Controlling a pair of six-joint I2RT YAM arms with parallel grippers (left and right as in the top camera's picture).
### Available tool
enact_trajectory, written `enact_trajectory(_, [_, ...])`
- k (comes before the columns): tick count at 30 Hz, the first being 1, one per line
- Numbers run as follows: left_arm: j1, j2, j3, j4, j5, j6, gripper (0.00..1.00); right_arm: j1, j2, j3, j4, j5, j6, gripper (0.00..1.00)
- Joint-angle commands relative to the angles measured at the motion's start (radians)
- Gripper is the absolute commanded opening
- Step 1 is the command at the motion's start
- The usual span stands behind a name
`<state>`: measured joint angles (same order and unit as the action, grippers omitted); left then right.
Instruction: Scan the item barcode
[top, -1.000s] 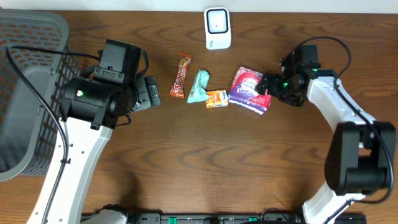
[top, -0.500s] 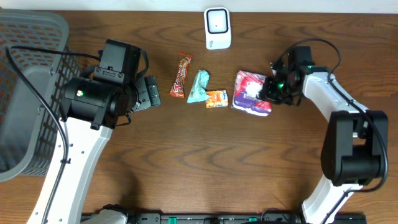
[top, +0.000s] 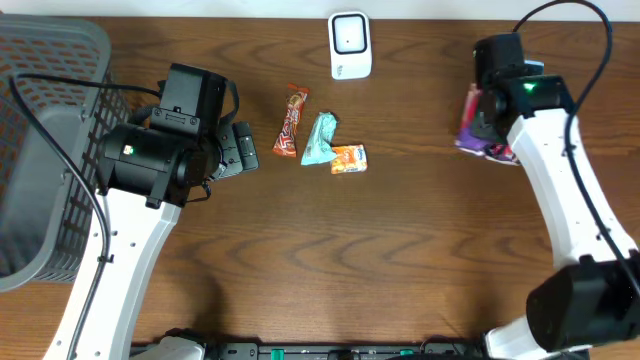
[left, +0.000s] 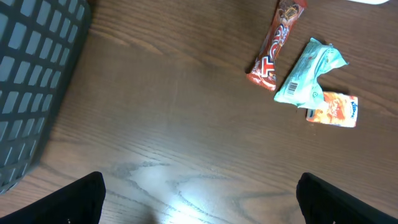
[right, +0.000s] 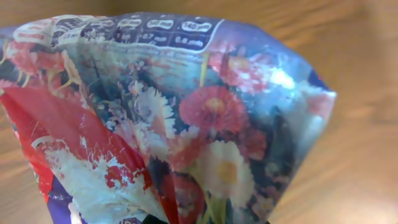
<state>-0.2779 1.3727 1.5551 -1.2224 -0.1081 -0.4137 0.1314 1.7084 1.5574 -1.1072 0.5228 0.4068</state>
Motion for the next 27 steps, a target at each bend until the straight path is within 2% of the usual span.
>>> enact_trajectory(1, [0.0,0.0,-0.002,0.0,-0.013,0.01,0.98,0.007,0.096,-0.051,-0.004,0.251,0.074,0.03])
enact_trajectory(7, [0.0,0.0,-0.002,0.0,-0.013,0.01,0.98,0.035,0.23,-0.052,0.005,0.257,0.057,0.07])
enact_trajectory(10, [0.0,0.0,-0.002,0.0,-0.013,0.01,0.98,0.07,0.281,-0.052,0.019,0.253,0.015,0.16])
enact_trajectory(13, [0.0,0.0,-0.002,0.0,-0.013,0.01,0.98,0.114,0.31,-0.052,0.032,0.213,0.002,0.29])
enact_trajectory(16, [0.0,0.0,-0.002,0.0,-0.013,0.01,0.98,0.165,0.32,-0.052,0.064,0.133,-0.034,0.31])
enact_trajectory(21, [0.0,0.0,-0.002,0.0,-0.013,0.01,0.98,0.26,0.32,-0.048,0.137,0.01,-0.039,0.66])
enact_trajectory(24, [0.0,0.0,-0.002,0.0,-0.013,0.01,0.98,0.291,0.32,-0.019,0.143,-0.046,-0.039,0.75])
enact_trajectory(27, [0.0,0.0,-0.002,0.0,-0.013,0.01,0.98,0.303,0.32,0.077,0.114,-0.151,-0.049,0.77])
